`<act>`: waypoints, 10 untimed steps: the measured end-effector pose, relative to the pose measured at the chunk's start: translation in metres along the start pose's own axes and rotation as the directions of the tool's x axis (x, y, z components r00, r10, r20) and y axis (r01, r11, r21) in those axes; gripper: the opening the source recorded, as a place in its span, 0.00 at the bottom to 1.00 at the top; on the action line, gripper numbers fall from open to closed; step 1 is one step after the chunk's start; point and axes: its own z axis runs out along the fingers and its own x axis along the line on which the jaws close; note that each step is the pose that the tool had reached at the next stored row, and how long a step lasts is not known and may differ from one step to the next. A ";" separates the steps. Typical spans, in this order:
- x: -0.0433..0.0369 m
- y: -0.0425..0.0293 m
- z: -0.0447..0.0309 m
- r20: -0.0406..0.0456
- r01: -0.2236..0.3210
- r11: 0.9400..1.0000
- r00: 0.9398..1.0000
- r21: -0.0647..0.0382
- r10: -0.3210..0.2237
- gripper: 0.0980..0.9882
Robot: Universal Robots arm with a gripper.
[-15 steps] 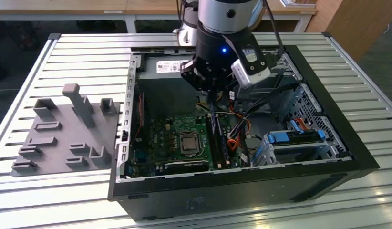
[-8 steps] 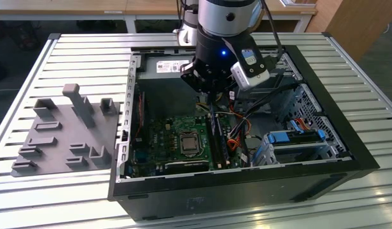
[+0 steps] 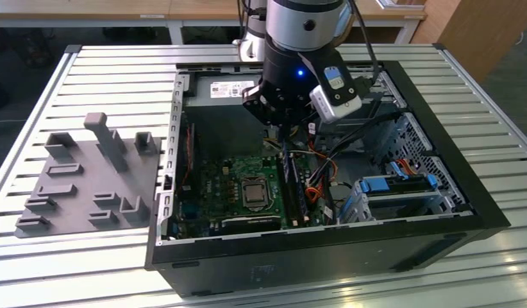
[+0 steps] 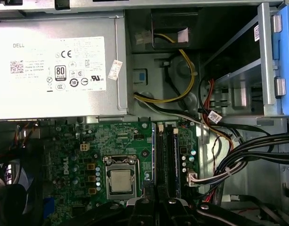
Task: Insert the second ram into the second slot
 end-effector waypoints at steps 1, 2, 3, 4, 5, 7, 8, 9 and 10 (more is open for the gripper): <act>0.0000 0.0000 0.0005 0.000 0.000 1.000 1.000 0.000 0.000 0.04; 0.0000 0.0000 0.0010 0.000 0.000 1.000 1.000 0.000 0.000 0.04; 0.0000 -0.0001 0.0014 0.000 0.000 1.000 1.000 0.000 0.000 0.04; 0.0000 -0.0001 0.0018 0.000 0.000 1.000 1.000 0.000 0.000 0.04; 0.0000 -0.0001 0.0023 0.000 0.000 1.000 1.000 0.000 0.000 0.04; 0.0000 -0.0001 0.0032 0.000 0.000 1.000 1.000 0.000 0.000 0.04; 0.0000 -0.0001 0.0037 0.000 0.000 1.000 1.000 0.000 0.000 0.04; 0.0000 -0.0001 0.0041 0.000 0.000 1.000 1.000 0.000 0.000 0.04; 0.0000 -0.0002 0.0045 0.000 0.000 1.000 1.000 0.000 0.000 0.04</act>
